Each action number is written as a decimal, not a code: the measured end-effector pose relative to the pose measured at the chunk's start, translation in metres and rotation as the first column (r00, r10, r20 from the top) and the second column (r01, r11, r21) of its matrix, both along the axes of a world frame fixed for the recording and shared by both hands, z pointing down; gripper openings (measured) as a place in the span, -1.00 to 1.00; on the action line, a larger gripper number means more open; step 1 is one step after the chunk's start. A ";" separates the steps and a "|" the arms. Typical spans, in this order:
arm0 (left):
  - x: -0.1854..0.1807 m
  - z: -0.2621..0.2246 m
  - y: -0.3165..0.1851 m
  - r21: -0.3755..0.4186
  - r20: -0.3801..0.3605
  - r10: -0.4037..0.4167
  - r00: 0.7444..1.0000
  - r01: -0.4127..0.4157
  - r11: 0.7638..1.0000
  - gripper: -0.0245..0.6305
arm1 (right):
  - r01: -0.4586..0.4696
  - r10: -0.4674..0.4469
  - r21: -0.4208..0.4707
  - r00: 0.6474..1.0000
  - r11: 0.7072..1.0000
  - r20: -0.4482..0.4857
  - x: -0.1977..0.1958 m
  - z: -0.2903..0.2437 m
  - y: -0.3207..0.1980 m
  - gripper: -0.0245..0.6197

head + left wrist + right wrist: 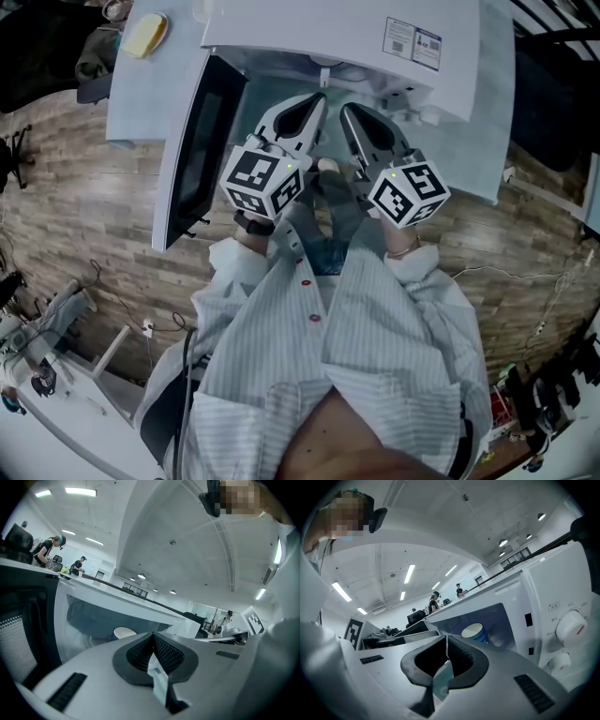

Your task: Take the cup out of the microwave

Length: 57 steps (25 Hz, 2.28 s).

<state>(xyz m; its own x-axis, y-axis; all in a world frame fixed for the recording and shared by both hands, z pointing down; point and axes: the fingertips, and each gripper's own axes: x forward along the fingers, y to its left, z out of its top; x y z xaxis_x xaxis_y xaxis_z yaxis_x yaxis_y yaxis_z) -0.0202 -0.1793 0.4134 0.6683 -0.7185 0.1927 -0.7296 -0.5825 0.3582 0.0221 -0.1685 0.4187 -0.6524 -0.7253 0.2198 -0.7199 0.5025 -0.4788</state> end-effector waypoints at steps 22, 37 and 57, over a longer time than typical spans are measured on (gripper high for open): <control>0.007 0.058 -0.023 0.006 0.106 0.017 0.994 -0.018 1.000 -0.89 | -0.037 0.038 -0.066 0.999 0.997 0.011 0.006 0.037 0.000 -0.80; 0.010 0.084 -0.041 -0.047 0.118 -0.017 0.993 0.022 0.999 -0.50 | -0.070 0.070 -0.081 0.998 0.994 0.004 0.017 0.041 -0.001 -0.80; 0.019 0.114 -0.057 -0.137 0.154 -0.017 0.988 0.038 0.990 -0.49 | -0.099 0.100 -0.110 0.995 0.989 0.004 0.031 0.049 -0.006 -0.80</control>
